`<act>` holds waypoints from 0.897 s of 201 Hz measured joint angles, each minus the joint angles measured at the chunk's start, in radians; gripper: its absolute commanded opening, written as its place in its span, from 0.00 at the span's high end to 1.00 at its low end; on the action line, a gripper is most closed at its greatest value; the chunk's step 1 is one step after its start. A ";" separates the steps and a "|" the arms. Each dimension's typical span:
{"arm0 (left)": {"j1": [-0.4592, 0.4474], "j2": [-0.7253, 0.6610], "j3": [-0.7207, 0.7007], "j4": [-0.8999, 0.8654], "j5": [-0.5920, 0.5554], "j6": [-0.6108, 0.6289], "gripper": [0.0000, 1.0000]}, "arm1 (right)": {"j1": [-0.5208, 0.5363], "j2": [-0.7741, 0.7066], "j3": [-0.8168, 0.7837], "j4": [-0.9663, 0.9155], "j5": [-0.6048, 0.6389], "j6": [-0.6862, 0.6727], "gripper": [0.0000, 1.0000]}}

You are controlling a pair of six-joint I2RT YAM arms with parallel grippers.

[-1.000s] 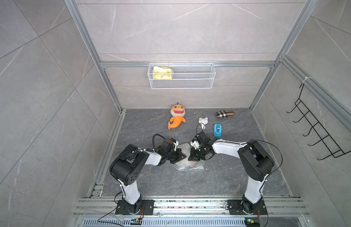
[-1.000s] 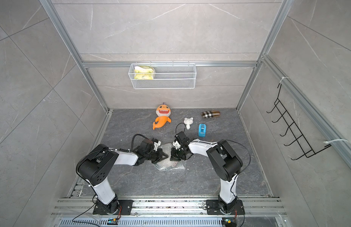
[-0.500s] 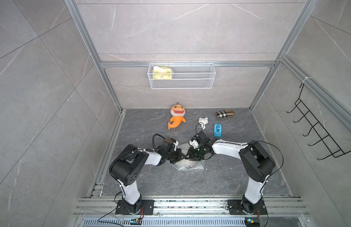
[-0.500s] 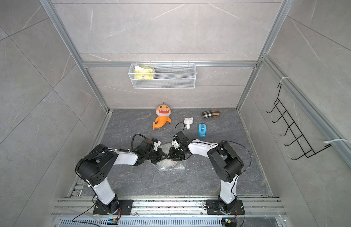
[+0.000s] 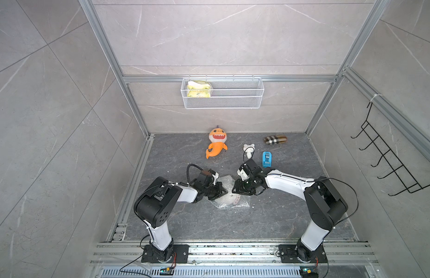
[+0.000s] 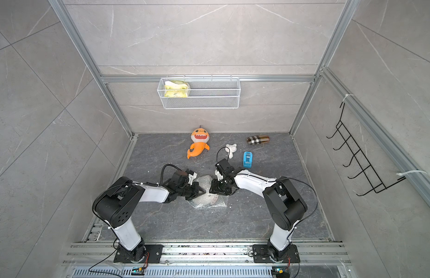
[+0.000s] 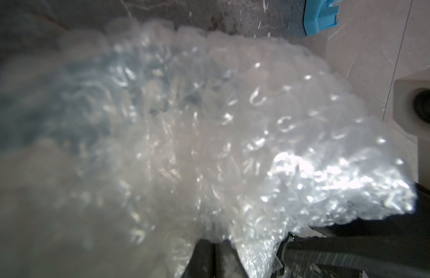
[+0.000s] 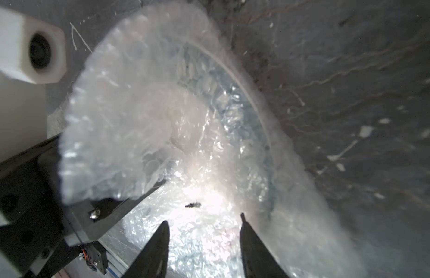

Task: Wrap dinner plates in bubble wrap
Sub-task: Stick the tape on the bubble wrap.

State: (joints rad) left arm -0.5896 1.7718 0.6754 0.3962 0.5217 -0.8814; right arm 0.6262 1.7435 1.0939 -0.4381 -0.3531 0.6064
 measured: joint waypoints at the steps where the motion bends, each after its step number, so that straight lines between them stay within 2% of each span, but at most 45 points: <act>1: 0.000 0.000 0.000 0.000 0.000 0.000 0.95 | 0.000 -0.001 0.000 0.000 0.000 -0.001 0.61; 30: 0.000 0.000 0.000 0.001 0.000 0.000 0.95 | 0.003 -0.044 0.006 0.005 0.010 -0.009 0.89; 64: 0.000 0.000 0.000 0.001 0.000 0.000 0.95 | 0.047 -0.036 0.015 0.094 -0.018 0.033 0.98; 79: 0.000 0.000 -0.001 0.002 0.000 0.000 0.95 | 0.065 -0.012 0.015 0.138 -0.027 0.052 0.96; 91: 0.000 -0.001 -0.002 0.002 0.000 0.000 0.95 | 0.071 0.008 0.015 0.163 -0.032 0.061 0.72; 95: 0.000 -0.002 -0.003 0.002 0.000 0.000 0.95 | 0.071 0.011 0.015 0.167 -0.032 0.060 0.69; 119: 0.000 -0.003 -0.005 0.003 0.000 0.000 0.95 | 0.070 0.015 0.028 0.173 -0.001 0.048 0.71; 146: 0.000 -0.003 -0.006 0.005 0.000 0.000 0.95 | 0.070 0.023 0.079 0.181 0.021 0.014 0.82; 180: 0.000 -0.003 -0.007 0.006 0.000 0.000 0.95 | 0.065 0.094 0.160 0.210 0.034 -0.014 0.86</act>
State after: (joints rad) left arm -0.5896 1.7691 0.6685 0.4023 0.5213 -0.8814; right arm 0.6914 1.8378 1.2537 -0.2279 -0.3195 0.5919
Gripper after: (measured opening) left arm 0.050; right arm 0.152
